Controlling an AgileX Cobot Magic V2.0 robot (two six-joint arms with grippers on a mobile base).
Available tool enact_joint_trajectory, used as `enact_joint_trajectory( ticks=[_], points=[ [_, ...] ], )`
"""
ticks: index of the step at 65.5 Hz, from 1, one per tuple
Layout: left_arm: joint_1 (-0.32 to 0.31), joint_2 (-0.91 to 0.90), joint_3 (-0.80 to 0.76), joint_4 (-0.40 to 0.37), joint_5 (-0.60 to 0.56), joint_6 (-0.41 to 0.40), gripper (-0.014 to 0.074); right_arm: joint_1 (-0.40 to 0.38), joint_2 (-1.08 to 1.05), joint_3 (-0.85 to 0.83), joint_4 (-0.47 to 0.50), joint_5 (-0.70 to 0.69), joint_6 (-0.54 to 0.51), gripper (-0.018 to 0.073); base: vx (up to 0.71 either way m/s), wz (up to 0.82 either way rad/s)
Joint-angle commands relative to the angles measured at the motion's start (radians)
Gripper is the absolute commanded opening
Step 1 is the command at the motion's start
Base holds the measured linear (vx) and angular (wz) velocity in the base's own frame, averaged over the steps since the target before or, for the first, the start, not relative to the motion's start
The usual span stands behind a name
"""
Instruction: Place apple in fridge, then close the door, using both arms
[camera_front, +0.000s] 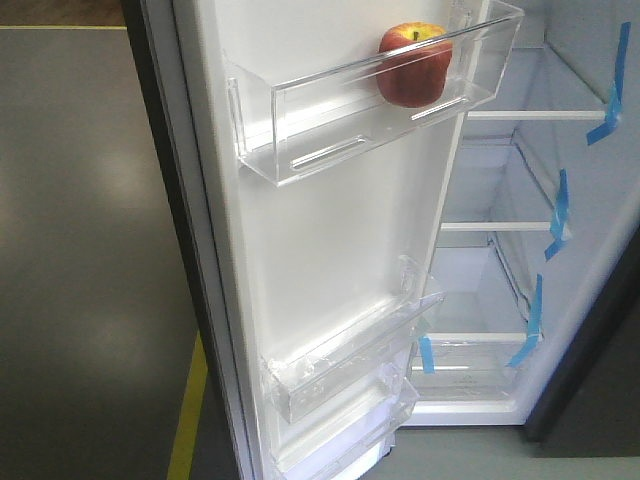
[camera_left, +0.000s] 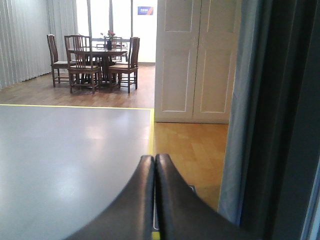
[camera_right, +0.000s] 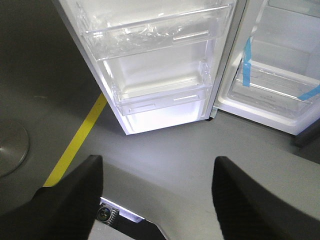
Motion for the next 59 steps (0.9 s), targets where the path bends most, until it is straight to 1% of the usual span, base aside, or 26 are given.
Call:
enact_joint_trajectory(
  ticks=[1, 7, 18, 24, 30, 36, 46, 50, 59],
  points=[
    [0.003, -0.016, 0.03, -0.001, -0.083, -0.013, -0.0006, -0.001, 0.008, -0.023, 0.005, -0.038, -0.002, 0.0435, 0.0, 0.0],
    [0.003, -0.016, 0.03, -0.009, -0.083, -0.032, -0.0006, -0.001, 0.008, -0.023, 0.011, -0.026, -0.001, 0.0434, 0.0, 0.0],
    [0.003, -0.016, 0.03, -0.009, -0.089, -0.117, -0.0006, -0.001, 0.008, -0.023, 0.011, -0.02, -0.001, 0.0434, 0.0, 0.0],
    [0.003, -0.016, 0.026, -0.009, -0.127, -0.174, -0.0006, -0.001, 0.008, -0.023, 0.011, -0.02, -0.001, 0.0434, 0.0, 0.0],
    [0.003, -0.014, -0.008, -0.009, -0.155, -0.199, -0.0006, -0.001, 0.008, -0.023, 0.011, -0.02, -0.001, 0.0434, 0.0, 0.0],
    [0.003, -0.012, -0.08, -0.008, -0.14, -0.198, -0.0006, -0.001, 0.008, -0.023, 0.011, -0.02, -0.001, 0.0434, 0.0, 0.0],
    [0.003, 0.051, -0.253, -0.006, -0.032, -0.156, -0.0006, -0.001, 0.008, -0.023, 0.011, -0.02, -0.001, 0.0434, 0.0, 0.0],
    [0.003, 0.094, -0.327, -0.006, 0.02, -0.119, -0.0006, -0.001, 0.008, -0.023, 0.011, -0.02, -0.001, 0.0434, 0.0, 0.0],
    [0.003, 0.221, -0.496, -0.006, 0.188, -0.018, -0.0006, -0.001, 0.008, -0.023, 0.011, -0.02, -0.001, 0.0434, 0.0, 0.0]
  ],
)
